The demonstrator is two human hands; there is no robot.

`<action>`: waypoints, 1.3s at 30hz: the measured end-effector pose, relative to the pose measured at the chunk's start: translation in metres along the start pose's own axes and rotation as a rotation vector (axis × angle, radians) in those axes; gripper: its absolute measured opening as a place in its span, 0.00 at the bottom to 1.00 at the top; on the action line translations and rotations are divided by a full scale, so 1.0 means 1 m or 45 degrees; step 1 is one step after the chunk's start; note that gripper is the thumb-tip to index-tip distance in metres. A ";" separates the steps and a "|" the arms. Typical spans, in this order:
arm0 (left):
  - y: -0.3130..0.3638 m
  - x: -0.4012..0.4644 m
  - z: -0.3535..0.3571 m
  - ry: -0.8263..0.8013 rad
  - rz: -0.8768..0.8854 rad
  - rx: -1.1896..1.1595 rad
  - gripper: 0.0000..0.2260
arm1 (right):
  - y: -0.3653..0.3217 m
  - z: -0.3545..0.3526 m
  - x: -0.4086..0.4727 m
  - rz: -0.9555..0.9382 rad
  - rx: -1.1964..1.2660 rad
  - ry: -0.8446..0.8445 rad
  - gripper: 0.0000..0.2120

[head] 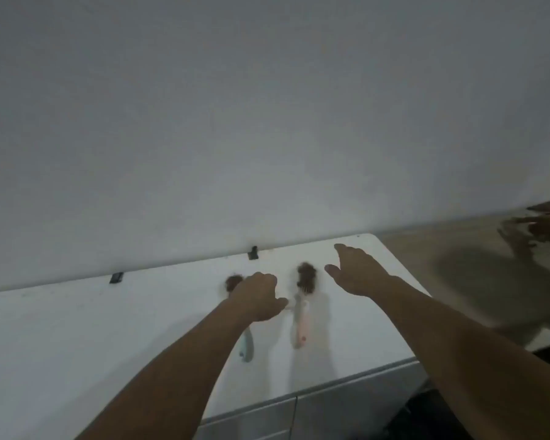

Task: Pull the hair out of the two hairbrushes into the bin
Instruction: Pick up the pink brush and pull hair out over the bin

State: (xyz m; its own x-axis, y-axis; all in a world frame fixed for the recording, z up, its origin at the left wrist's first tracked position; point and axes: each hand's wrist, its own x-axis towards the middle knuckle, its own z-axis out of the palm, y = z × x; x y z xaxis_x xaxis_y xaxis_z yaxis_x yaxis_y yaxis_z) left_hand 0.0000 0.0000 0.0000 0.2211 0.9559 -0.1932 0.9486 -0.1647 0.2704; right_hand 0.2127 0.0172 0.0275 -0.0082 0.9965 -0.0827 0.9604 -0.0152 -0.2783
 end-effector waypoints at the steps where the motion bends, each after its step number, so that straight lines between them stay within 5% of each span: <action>1: -0.001 0.003 0.007 -0.038 -0.001 0.007 0.25 | 0.000 0.007 0.002 0.024 -0.002 -0.031 0.24; 10: 0.005 0.033 0.069 -0.108 -0.078 -0.102 0.27 | 0.011 0.072 0.023 0.094 0.164 -0.147 0.23; 18: 0.021 0.068 0.110 -0.004 -0.194 -0.289 0.23 | 0.019 0.112 0.051 0.084 0.339 0.020 0.24; 23: 0.025 0.074 0.124 0.221 -0.183 -0.486 0.07 | 0.026 0.132 0.061 0.038 0.431 0.198 0.18; 31: 0.026 0.052 0.139 0.439 -0.064 -0.867 0.09 | 0.040 0.154 0.029 0.113 1.105 0.505 0.14; 34: 0.031 0.026 0.145 0.379 0.001 -1.144 0.06 | 0.042 0.152 -0.009 0.145 1.376 0.584 0.15; 39: 0.041 -0.023 0.155 0.228 0.131 -1.324 0.15 | 0.040 0.145 -0.084 0.218 1.729 0.598 0.19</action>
State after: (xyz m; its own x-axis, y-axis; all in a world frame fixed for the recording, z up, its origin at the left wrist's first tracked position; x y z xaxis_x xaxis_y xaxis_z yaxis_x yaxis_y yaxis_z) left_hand 0.0691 -0.0668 -0.1305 0.1726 0.9850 -0.0046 0.2479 -0.0390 0.9680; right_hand 0.2119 -0.0787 -0.1152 0.4245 0.9048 0.0345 -0.0624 0.0673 -0.9958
